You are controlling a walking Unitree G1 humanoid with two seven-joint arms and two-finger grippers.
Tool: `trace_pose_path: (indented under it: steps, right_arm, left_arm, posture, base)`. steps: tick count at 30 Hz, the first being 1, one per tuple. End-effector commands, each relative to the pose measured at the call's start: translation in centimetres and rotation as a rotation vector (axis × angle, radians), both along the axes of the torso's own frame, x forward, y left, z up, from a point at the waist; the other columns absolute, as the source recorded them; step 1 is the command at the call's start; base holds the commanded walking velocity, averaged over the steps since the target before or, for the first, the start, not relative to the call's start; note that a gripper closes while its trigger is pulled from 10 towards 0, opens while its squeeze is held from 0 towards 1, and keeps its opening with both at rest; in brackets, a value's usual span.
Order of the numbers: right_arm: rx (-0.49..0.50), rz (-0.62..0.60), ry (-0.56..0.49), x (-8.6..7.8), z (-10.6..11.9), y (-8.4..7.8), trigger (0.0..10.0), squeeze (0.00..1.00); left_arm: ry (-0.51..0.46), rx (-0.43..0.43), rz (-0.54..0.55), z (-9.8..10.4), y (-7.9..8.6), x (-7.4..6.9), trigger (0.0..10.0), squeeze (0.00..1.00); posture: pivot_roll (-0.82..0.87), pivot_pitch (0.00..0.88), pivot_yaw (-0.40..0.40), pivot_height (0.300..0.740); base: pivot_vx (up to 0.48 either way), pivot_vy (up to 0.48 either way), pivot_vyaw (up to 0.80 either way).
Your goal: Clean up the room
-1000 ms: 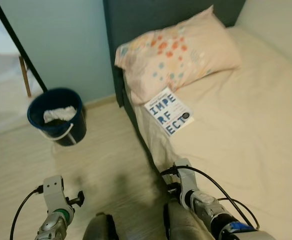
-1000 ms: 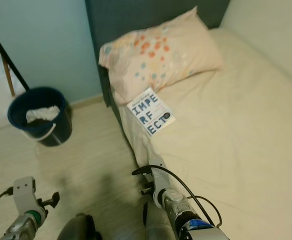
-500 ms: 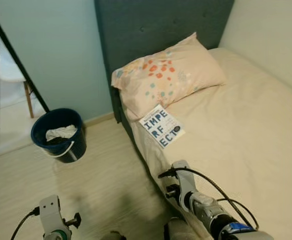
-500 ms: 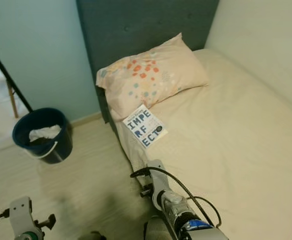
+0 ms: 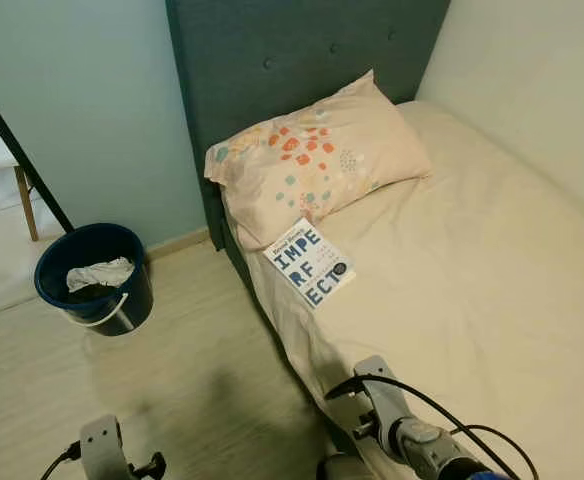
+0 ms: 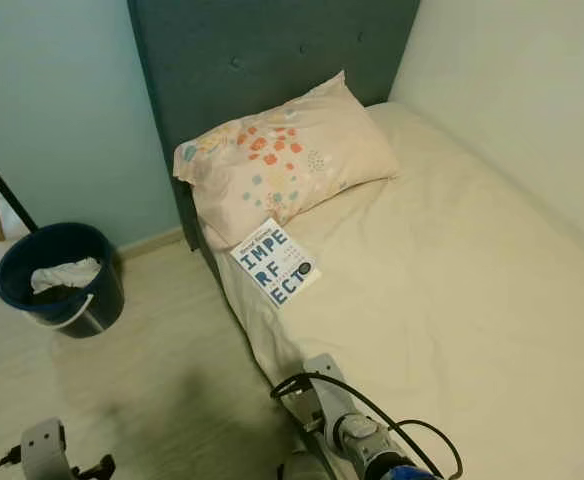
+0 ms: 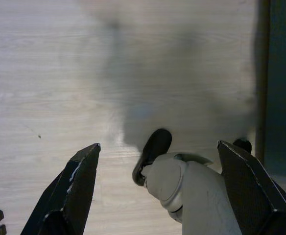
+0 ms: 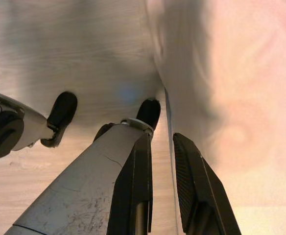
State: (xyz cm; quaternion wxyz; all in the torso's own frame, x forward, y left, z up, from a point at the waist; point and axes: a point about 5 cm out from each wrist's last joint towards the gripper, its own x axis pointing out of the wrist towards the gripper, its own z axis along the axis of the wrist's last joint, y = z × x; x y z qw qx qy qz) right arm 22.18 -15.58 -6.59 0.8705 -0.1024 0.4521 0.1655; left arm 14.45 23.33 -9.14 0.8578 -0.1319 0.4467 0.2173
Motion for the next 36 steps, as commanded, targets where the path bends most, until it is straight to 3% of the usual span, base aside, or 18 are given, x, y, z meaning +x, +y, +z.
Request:
trace_pose_path:
  steps: [1,36]
  right_arm:
    - [-0.024,-0.010,0.035,-0.8,-0.5,-0.7,10.0,0.00]
    - [-0.120,0.016,0.070,-1.9,-1.1,-1.4,10.0,0.00]
  left_arm:
    - [0.048,-0.014,0.002,-0.6,-0.5,-1.3,10.0,0.00]
    - [0.038,-0.008,-0.041,-0.4,-0.5,-0.6,10.0,0.00]
  posture:
    - [-0.06,0.000,-0.017,0.719]
    - [-0.05,0.000,-0.004,0.719]
  base:
    - [-0.409,0.000,0.00]
    - [-0.428,0.000,0.00]
